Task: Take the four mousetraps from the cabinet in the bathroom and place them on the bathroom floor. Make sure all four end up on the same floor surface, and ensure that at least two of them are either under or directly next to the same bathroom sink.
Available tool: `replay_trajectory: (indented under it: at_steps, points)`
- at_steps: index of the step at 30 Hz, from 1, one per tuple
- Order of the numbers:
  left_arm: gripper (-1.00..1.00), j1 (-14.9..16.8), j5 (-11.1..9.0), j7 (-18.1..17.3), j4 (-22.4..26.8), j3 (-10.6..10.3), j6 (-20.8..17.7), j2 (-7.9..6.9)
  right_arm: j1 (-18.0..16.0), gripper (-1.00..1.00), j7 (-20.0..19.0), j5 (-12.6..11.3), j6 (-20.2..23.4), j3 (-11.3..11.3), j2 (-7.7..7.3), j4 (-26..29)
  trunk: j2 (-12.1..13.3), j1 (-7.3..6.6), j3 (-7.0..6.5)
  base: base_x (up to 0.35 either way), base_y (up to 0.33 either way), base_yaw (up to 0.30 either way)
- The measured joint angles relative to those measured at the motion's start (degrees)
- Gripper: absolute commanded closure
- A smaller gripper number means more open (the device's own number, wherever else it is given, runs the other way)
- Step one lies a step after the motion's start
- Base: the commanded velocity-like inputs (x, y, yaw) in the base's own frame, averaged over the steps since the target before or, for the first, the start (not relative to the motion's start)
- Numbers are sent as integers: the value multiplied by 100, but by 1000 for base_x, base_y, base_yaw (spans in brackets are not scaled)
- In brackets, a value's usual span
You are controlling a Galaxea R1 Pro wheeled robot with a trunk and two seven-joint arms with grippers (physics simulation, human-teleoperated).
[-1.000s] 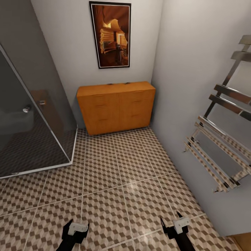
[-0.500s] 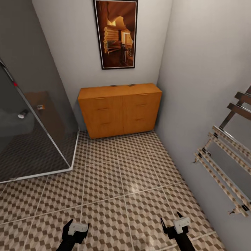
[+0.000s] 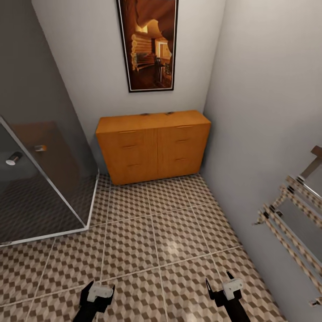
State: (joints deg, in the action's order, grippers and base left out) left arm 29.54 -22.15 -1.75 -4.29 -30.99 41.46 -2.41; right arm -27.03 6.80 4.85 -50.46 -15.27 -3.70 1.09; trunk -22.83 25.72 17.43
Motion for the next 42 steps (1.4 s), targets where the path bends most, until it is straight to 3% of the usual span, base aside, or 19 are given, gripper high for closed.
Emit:
replay_trajectory:
  at_steps: [10,42]
  points:
    - [-100,0,0,0,0,0,0,0,0,-100,-1,0,-8,0,2,0,1,2,-79,266,0,0]
    - [-100,0,0,0,0,0,0,0,0,-100,-1,0,-24,-1,2,-9,1,3,-374,8,0,0]
